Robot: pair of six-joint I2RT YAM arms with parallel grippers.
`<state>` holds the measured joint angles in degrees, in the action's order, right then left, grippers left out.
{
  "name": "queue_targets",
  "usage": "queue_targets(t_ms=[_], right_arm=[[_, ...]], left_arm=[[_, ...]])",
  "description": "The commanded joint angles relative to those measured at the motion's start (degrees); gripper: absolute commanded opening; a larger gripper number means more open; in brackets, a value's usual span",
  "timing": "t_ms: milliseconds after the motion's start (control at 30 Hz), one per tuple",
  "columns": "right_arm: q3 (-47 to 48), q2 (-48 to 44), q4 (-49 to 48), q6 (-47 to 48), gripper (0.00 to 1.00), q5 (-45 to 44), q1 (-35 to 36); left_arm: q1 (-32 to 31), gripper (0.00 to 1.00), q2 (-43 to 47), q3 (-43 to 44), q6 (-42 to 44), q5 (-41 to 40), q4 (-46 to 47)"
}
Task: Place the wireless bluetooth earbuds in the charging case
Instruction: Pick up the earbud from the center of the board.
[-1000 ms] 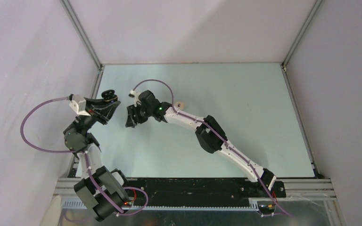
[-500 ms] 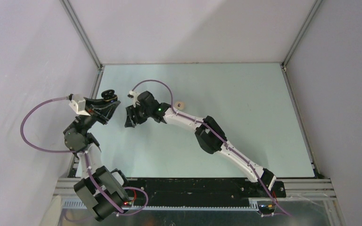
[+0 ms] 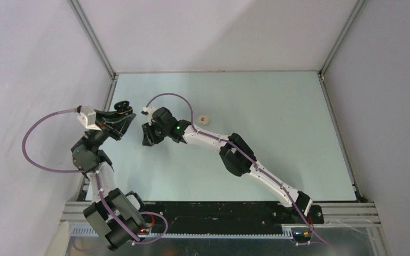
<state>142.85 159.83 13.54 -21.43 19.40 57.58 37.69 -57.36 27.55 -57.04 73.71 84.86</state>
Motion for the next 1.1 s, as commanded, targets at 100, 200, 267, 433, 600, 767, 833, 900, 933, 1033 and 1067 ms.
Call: queue_targets(t_ms=[100, 200, 267, 433, 600, 767, 833, 900, 933, 1033, 1067], right_arm=[[-2.90, -3.03, 6.40, 5.13, 0.41, -4.55, 2.71], [-3.66, -3.64, 6.89, 6.12, 0.41, -5.10, 3.14], [-3.99, -3.87, 7.05, 6.62, 0.39, -5.56, 3.30], [-4.41, -4.13, 7.21, 7.93, 0.22, -6.67, 3.41], [-4.61, -4.48, 7.29, 8.65, 0.15, -6.46, 3.20], [-4.89, -6.75, 8.26, 10.96, 0.12, -7.56, 2.24], [-4.98, -8.47, 9.86, 11.20, 0.12, -7.92, 0.98], [-5.83, -10.83, 11.71, 11.89, 0.12, -7.94, -0.49], [-6.40, -11.72, 12.31, 12.50, 0.12, -7.99, -1.04], [-10.76, -17.34, 14.42, 13.57, 0.13, -7.02, -4.61], [-11.81, -18.53, 15.00, 14.30, 0.13, -6.39, -5.39]], left_arm=[[0.75, 0.05, 1.02, 2.24, -1.34, -0.81, 3.21], [0.81, 0.05, 1.18, 2.20, -1.49, -0.96, 3.21], [0.95, 0.05, 1.32, 2.12, -1.43, -1.07, 3.23], [1.19, 0.05, 1.82, 1.69, -1.20, -1.12, 3.21], [1.24, 0.05, 2.26, 1.50, -1.22, -1.22, 3.21], [1.24, 0.05, 2.87, 0.65, -0.07, -1.61, 3.13], [1.21, 0.05, 3.26, 0.21, 0.63, -1.98, 3.12], [0.99, 0.05, 3.49, -0.27, 1.51, -2.11, 3.08], [0.76, 0.05, 3.62, -0.42, 1.81, -2.14, 3.14], [-0.25, 0.05, 4.06, -1.08, 3.40, -2.37, 2.99], [-1.00, 0.06, 4.27, -1.17, 3.63, -2.49, 2.92]])
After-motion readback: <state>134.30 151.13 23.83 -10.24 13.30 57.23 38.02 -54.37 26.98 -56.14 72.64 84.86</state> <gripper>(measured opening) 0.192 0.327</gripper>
